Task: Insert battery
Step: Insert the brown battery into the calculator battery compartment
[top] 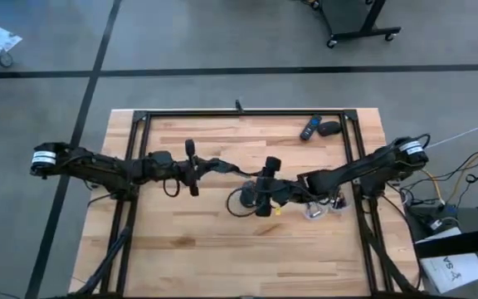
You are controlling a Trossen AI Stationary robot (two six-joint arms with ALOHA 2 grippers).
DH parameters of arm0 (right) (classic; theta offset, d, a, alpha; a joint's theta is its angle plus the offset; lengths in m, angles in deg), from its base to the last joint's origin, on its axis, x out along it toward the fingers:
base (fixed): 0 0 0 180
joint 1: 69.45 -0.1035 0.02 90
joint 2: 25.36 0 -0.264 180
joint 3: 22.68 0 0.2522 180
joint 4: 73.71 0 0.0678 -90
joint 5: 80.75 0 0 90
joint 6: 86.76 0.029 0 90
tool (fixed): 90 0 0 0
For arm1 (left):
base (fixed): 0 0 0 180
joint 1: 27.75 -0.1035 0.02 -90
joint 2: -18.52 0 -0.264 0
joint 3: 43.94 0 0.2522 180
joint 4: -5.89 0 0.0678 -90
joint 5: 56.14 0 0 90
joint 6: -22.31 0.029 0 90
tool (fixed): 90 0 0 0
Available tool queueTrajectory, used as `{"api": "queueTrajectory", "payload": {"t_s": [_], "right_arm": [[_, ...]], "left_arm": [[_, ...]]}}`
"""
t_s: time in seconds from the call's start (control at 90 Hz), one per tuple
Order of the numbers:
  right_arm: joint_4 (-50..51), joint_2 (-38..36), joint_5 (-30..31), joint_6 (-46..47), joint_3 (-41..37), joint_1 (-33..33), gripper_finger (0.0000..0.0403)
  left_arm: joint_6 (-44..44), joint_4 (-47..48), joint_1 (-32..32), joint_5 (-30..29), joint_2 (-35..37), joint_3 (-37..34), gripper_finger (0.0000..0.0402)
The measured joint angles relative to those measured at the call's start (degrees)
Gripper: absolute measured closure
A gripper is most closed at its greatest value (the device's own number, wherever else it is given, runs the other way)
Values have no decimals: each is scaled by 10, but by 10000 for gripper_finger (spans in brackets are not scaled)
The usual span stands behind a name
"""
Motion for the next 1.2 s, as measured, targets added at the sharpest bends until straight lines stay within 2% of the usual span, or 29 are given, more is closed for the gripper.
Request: {"api": "queueTrajectory", "payload": {"t_s": [0.144, 0.256, 0.367, 0.689, 0.944, 1.056, 1.2], "right_arm": [[6, 50, 87, -9, 53, -1, 170], [2, 84, 106, -15, 91, 3, 174], [4, 108, 118, -25, 117, 2, 192], [18, 112, 131, 4, 134, 3, 284], [15, 113, 113, -15, 134, 3, 376], [14, 115, 110, -37, 134, 5, 377], [26, 115, 128, -86, 133, 10, 374]], "left_arm": [[8, -13, 3, -1, -4, -1, 394], [12, -11, 7, 34, -5, -1, 394], [21, -14, 12, 38, 0, -1, 394], [21, -11, 35, 37, 44, -1, 393], [-79, 42, 36, 28, 74, -1, 390], [-127, 64, 36, 21, 86, -1, 366], [-203, 102, 36, 18, 104, -1, 303]]}}
